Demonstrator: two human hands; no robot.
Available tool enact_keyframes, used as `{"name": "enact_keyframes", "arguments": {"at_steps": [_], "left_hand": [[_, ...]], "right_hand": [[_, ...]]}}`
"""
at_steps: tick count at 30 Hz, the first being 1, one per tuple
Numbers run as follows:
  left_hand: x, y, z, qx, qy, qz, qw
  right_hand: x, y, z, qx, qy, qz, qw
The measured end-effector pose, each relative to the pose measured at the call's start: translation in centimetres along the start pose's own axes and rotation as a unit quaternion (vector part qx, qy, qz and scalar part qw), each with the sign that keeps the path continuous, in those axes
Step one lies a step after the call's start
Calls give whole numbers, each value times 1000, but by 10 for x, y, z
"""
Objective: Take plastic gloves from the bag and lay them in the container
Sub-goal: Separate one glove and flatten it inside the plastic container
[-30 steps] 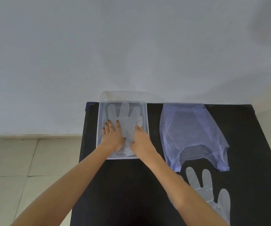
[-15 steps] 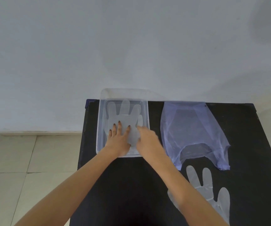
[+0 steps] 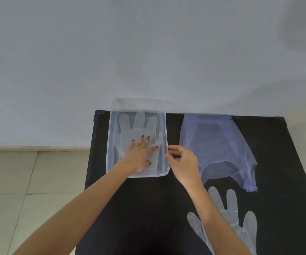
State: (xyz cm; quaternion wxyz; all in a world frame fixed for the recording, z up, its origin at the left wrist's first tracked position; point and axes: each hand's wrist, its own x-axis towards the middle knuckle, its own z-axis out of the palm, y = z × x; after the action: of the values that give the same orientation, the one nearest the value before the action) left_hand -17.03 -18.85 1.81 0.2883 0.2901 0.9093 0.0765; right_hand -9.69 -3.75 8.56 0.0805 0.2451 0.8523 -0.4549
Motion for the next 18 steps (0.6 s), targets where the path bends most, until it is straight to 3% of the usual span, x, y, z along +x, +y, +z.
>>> {"name": "enact_keyframes", "arguments": {"at_steps": [18], "left_hand": [[8, 5, -11, 0, 47, 30, 998]], "right_hand": [[10, 10, 4, 5, -9, -3, 1000]]}}
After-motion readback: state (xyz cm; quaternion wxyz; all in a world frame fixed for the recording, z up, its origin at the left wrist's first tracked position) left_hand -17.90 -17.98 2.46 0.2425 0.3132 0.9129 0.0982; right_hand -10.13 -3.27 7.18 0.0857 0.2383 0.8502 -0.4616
